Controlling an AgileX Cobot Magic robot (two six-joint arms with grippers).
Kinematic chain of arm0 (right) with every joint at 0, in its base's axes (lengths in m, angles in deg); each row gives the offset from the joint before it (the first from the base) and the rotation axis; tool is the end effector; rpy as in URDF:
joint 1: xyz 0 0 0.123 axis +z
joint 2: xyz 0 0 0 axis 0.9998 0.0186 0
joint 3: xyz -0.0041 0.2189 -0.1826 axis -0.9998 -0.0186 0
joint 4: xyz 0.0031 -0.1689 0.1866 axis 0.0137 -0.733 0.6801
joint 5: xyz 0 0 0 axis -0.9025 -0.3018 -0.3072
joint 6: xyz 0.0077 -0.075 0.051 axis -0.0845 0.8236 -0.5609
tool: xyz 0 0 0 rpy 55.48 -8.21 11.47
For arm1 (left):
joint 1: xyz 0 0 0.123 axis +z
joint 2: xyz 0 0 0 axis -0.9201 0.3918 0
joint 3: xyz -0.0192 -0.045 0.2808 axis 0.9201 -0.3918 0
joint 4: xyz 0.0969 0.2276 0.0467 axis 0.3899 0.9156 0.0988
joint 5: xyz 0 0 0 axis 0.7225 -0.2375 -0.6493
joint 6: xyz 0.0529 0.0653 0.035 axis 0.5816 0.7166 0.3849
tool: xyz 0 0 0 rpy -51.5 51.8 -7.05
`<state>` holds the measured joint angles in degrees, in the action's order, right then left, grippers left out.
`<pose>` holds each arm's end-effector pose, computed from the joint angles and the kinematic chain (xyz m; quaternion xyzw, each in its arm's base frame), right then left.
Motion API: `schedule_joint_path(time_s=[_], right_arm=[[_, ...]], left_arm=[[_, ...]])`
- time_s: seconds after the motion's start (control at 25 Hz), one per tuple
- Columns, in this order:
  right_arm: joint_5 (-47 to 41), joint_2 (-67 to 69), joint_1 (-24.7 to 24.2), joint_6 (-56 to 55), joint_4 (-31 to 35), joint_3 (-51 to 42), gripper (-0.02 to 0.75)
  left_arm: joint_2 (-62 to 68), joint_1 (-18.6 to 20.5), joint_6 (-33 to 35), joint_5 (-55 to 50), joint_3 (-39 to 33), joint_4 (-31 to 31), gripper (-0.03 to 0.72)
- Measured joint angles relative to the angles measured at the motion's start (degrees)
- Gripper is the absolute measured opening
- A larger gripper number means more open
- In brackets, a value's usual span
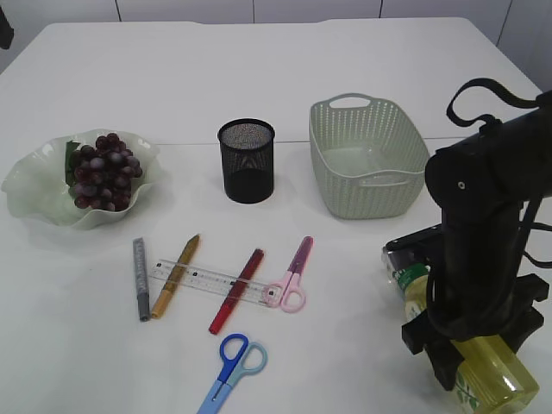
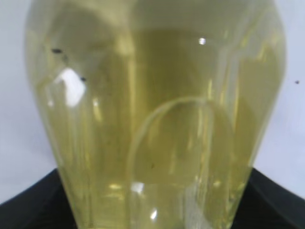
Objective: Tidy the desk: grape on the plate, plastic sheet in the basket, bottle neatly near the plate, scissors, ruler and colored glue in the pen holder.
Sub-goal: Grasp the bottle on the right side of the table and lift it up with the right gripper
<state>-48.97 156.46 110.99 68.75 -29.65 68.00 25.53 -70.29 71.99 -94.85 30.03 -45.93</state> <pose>0.2776 0.1053 0.1259 0.1356 -0.9826 0.0652 0.1089 0.3617 -0.0290 0.3836 -0.0116 0.9687 -0.0616 0.2403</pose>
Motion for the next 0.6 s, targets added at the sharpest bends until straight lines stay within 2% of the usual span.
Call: schedule_joint_path(time_s=[0.32,0.6], right_arm=[[-0.2,0.0,0.0,0.0,0.9,0.2,0.428],[-0.2,0.0,0.0,0.0,1.3,0.3,0.418]], left_arm=[[0.0,0.0,0.0,0.0,0.0,0.1,0.445],[0.0,0.0,0.0,0.0,0.0,0.3,0.435]])
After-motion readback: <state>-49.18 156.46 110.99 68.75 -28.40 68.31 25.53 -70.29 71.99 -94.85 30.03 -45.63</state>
